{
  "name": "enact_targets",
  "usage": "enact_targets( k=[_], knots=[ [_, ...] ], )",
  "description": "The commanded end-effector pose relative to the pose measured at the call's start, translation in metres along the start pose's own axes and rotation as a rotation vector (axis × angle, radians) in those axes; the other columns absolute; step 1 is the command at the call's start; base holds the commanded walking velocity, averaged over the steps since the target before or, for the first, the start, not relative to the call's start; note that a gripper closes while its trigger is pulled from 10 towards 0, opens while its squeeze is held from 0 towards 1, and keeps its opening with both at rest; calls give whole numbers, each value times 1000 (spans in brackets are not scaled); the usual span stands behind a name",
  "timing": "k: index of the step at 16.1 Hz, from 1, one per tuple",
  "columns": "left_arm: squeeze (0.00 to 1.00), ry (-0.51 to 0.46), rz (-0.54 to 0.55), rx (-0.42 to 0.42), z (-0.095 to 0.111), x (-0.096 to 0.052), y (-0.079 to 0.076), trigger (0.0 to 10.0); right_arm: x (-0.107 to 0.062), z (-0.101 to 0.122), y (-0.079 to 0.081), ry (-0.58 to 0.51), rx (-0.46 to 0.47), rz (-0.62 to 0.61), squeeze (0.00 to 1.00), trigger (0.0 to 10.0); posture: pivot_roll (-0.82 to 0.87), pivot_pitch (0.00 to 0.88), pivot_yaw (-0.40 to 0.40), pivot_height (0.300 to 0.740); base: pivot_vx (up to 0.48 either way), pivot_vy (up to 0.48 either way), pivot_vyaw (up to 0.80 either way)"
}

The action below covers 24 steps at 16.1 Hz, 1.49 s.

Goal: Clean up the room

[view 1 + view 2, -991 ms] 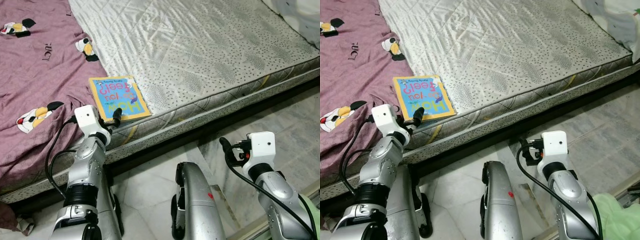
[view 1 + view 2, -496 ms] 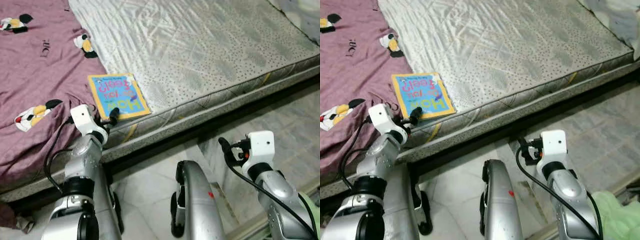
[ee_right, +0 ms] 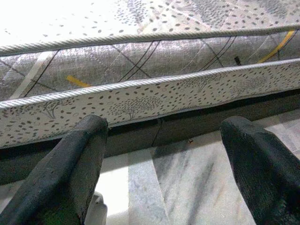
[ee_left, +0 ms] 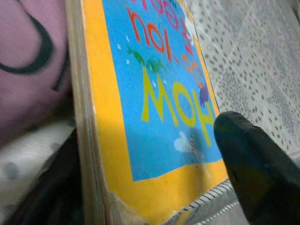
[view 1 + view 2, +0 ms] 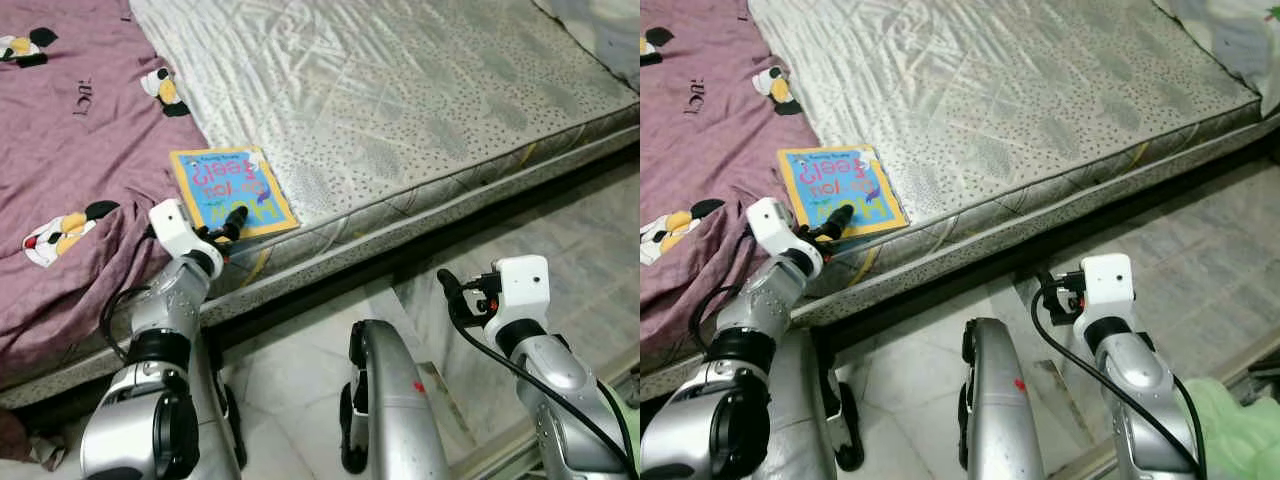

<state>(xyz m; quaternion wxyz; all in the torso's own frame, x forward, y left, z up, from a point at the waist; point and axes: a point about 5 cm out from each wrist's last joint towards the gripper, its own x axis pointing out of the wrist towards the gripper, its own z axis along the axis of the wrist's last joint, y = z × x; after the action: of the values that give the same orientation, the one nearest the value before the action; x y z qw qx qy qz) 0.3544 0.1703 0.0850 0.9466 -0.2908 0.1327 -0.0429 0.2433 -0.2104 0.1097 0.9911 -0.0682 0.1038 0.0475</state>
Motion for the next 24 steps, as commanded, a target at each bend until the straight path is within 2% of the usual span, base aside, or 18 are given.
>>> enact_targets(
  k=[1,3,11,12,14,16,19,21,24],
  knots=[
    [0,21,-1,-17,-4,0,3,0,-1,-4,-3,10,3,-10,0,10000,-250,227,-71,552,0,0,0],
    [0,20,11,-35,-3,0,6,0,2,-3,-1,5,-6,4,0,10000,-248,214,-70,533,0,0,0],
    [0,-27,79,-144,9,-2,24,0,13,-2,5,-17,1,16,0,10000,-224,168,-55,533,0,0,0],
    [0,-34,78,-164,11,-3,26,0,14,1,11,-31,46,77,0,10000,-222,164,-52,533,0,0,0],
    [0,-49,70,-192,15,-3,28,0,13,4,36,-32,168,319,0,10000,-216,159,-50,533,0,0,0],
    [0,-68,69,-213,18,-3,30,0,13,2,48,8,241,457,0,10000,-210,153,-48,533,0,0,0],
    [0,-86,58,-203,20,-3,30,0,14,5,54,13,251,536,0,10000,-205,151,-46,533,0,0,0],
    [0,-121,46,-207,25,-4,30,0,16,7,52,4,273,540,0,10000,-199,149,-45,533,0,0,0],
    [0,-131,-7,-85,28,-1,20,0,20,12,52,-3,256,542,0,10000,-190,141,-43,533,0,0,0]
  ],
)
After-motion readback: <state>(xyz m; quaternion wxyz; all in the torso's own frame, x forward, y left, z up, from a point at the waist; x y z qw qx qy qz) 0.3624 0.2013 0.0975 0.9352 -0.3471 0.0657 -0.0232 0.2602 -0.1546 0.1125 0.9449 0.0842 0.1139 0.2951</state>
